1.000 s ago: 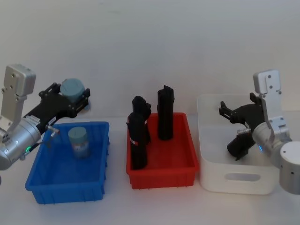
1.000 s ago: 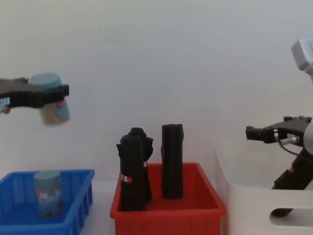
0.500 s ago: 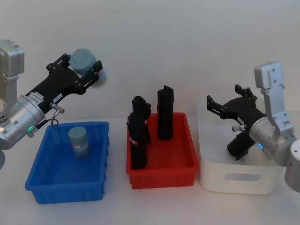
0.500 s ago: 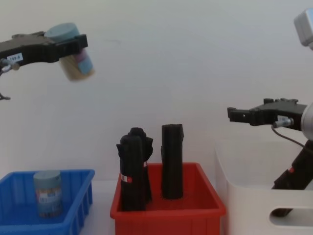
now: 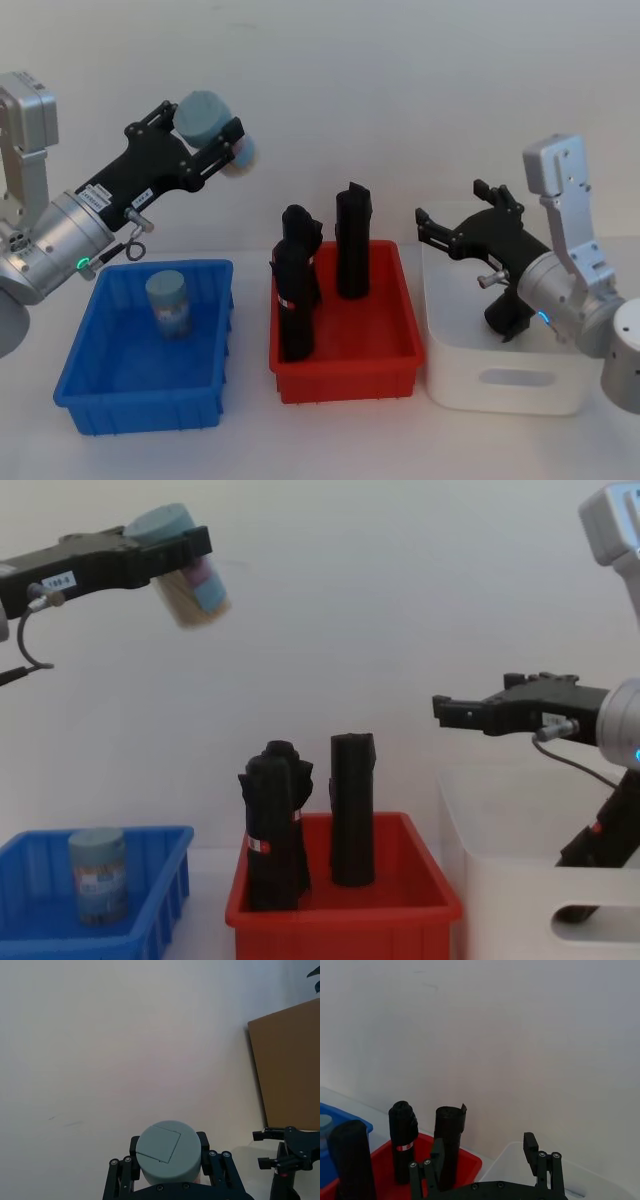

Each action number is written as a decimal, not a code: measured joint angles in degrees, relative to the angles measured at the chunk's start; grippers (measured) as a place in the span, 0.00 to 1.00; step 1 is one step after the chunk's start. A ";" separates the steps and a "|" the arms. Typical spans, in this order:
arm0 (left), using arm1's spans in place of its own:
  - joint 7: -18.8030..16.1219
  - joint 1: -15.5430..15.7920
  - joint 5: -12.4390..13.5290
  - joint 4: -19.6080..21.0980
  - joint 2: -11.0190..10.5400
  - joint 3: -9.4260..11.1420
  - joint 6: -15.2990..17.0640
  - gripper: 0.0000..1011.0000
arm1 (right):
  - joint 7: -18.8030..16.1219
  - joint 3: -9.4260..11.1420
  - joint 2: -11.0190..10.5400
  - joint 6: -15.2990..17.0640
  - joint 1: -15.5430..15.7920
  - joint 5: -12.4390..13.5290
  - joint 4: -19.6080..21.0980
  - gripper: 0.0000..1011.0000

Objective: Pick the cotton swabs from the blue box and place them into the white box.

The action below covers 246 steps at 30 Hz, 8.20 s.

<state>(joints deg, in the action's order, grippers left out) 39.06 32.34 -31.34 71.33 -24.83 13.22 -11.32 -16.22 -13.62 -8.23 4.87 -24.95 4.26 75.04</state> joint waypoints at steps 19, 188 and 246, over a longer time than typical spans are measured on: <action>7.05 4.95 -2.25 -8.41 4.33 3.30 -0.05 0.66 | -8.84 -1.86 0.33 -1.24 0.27 -0.33 1.14 0.99; 10.13 11.04 1.45 -17.75 9.50 9.35 2.26 0.99 | 10.81 -2.57 0.74 -4.71 0.11 -2.25 -1.84 0.64; 10.13 11.04 1.45 -17.75 9.50 9.36 2.26 0.99 | 12.67 -0.37 2.39 1.22 -2.00 12.18 -3.25 0.99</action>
<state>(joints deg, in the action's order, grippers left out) 49.20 43.38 -29.89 53.58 -15.33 22.57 -9.06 -3.56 -13.98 -5.84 6.09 -26.95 16.43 71.79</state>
